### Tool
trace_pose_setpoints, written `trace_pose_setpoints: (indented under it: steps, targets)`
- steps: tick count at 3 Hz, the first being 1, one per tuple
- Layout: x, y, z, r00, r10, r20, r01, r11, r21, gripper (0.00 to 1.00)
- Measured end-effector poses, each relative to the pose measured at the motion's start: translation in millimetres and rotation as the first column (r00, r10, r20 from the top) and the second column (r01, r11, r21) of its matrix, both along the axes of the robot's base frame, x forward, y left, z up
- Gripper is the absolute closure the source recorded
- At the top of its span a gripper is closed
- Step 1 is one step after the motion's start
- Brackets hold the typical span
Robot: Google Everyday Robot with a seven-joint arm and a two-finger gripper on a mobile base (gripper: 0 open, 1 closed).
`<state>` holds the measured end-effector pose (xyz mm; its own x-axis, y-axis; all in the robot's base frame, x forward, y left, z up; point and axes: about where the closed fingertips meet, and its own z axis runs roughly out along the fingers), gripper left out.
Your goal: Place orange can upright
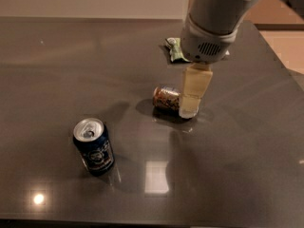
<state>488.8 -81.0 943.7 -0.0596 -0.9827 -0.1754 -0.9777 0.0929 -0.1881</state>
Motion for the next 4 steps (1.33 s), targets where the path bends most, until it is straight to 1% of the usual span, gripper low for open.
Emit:
trace_pose_setpoints:
  steps: [1, 2, 3, 4]
  targets:
    - [13.5, 26.2, -24.0, 0.9996, 0.025, -0.016, -0.025, 0.999, -0.038, 0.0]
    - [20.5, 40.7, -50.9, 0.9982, 0.037, -0.048, -0.04, 0.997, -0.072, 0.0]
    - [27.4, 46.4, -76.0, 0.9961, 0.015, -0.087, -0.023, 0.996, -0.09, 0.0]
    - [35.6, 46.8, -93.1, 0.9921, -0.027, -0.123, 0.016, 0.996, -0.089, 0.0]
